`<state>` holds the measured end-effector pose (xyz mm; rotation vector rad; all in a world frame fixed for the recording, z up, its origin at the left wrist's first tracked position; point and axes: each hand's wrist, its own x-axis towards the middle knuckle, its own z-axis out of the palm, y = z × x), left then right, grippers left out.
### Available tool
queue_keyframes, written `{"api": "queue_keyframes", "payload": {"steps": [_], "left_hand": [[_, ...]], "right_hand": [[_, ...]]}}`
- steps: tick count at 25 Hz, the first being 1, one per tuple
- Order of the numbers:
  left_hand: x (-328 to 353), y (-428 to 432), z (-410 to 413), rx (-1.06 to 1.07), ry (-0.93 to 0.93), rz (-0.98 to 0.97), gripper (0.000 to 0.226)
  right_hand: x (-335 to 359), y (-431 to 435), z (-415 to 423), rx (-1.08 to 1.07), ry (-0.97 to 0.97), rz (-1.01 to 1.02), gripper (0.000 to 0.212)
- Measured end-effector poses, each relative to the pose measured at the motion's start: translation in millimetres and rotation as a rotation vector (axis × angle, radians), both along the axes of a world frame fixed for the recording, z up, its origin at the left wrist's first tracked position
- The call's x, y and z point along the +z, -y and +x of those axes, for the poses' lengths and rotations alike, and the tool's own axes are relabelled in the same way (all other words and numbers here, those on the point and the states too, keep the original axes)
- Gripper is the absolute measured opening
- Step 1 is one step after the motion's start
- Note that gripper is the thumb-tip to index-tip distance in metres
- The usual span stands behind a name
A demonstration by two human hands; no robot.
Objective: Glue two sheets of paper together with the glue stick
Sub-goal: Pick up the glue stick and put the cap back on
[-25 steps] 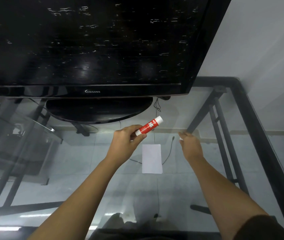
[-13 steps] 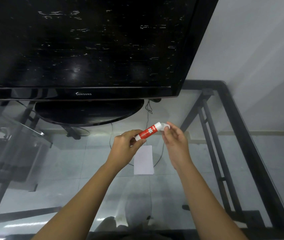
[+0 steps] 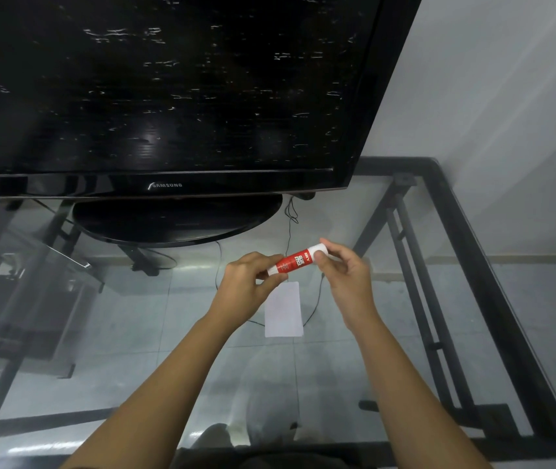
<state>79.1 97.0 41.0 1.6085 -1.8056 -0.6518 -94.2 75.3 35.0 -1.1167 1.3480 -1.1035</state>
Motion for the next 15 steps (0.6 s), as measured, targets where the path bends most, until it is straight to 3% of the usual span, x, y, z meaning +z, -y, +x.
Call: {"api": "queue_keyframes", "payload": {"steps": [10, 15], "left_hand": [[-3, 2, 2, 0.025, 0.049, -0.024, 0.039], [4, 4, 2, 0.047, -0.139, 0.063, 0.039]], "right_hand": [[4, -2, 3, 0.011, 0.0, 0.011, 0.02], [5, 2, -9, 0.083, 0.016, 0.004, 0.015]]}}
